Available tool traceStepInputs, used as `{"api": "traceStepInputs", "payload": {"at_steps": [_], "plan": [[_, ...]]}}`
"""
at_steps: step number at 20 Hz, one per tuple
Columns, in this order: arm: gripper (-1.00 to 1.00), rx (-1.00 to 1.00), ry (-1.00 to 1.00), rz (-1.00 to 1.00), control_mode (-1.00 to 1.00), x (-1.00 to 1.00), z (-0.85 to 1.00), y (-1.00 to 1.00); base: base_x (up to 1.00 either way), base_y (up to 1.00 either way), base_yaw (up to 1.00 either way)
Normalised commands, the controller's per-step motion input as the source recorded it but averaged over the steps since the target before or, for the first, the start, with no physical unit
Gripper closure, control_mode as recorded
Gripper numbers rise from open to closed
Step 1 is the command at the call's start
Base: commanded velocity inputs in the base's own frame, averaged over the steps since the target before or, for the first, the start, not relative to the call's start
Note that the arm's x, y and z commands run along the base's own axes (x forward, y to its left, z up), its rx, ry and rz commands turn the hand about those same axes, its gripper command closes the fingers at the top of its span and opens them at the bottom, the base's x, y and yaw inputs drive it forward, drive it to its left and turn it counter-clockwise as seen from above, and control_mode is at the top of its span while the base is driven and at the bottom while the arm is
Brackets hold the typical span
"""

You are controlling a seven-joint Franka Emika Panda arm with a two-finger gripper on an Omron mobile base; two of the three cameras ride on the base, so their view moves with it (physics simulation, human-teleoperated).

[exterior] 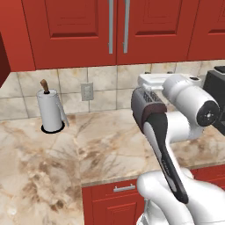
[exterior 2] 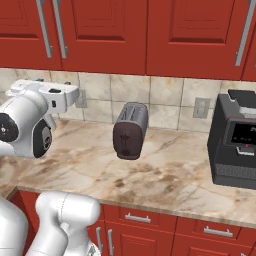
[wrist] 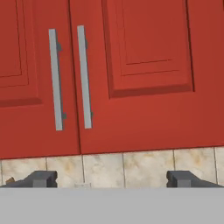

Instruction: Open the cabinet directly in front. Then move the liquor and the cup to the dining counter with the candle on it.

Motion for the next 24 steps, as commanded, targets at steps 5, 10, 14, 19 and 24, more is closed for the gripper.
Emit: {"api": "traceStepInputs", "payload": {"at_steps": [5, 10, 14, 19, 24], "plan": [[-1.0, 0.0, 0.0, 0.0, -1.0, 0.06, 0.31, 0.24, 0.0, 0.0, 0.0], [-1.0, 0.0, 0.0, 0.0, -1.0, 0.22, 0.54, 0.21, 0.0, 0.0, 0.0], [-1.0, 0.0, 0.0, 0.0, -1.0, 0.39, 0.54, 0.03, 0.0, 0.0, 0.0], [-1.0, 0.0, 0.0, 0.0, -1.0, 0.54, 0.47, 0.0, 0.0, 0.0, 0.0], [-1.0, 0.0, 0.0, 0.02, -1.0, 0.64, 0.09, 0.17, 0.0, 0.0, 0.0]]}}
